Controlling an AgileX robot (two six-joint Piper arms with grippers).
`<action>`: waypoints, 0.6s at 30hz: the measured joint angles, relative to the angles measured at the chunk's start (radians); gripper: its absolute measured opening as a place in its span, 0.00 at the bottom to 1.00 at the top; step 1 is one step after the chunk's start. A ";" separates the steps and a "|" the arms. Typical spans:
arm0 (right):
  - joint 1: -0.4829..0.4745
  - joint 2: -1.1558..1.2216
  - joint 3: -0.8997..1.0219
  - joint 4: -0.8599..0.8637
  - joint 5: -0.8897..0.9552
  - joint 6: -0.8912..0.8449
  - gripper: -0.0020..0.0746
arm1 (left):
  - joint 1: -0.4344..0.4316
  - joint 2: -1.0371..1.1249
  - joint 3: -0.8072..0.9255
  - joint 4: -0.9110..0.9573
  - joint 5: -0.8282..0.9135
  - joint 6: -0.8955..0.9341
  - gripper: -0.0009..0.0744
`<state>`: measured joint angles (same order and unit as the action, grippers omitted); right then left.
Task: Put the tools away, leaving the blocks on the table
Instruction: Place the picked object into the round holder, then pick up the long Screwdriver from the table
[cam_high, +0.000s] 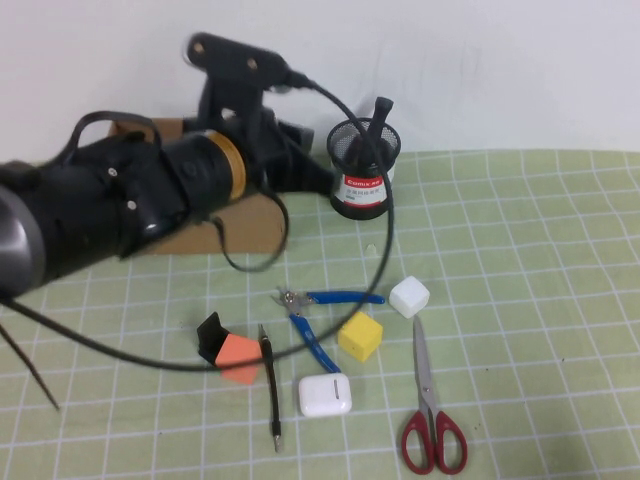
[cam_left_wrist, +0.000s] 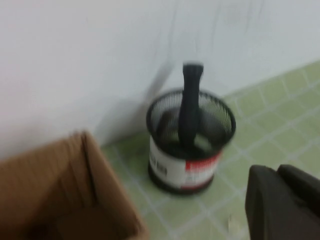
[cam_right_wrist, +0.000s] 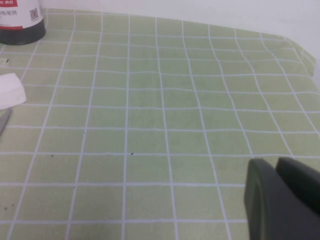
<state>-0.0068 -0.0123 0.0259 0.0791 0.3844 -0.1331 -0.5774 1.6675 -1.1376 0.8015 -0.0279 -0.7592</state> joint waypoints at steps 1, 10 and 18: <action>0.000 0.000 0.000 0.000 0.000 0.000 0.01 | -0.015 -0.006 0.004 -0.112 0.034 0.119 0.01; 0.000 0.000 0.000 0.000 0.000 0.000 0.01 | -0.095 -0.013 0.020 -0.708 0.552 0.708 0.01; 0.000 0.000 0.000 0.000 0.000 0.000 0.01 | -0.100 -0.001 0.020 -0.766 0.756 0.685 0.01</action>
<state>-0.0068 -0.0123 0.0259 0.0791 0.3844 -0.1331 -0.6770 1.6668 -1.1180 0.0357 0.7282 -0.0742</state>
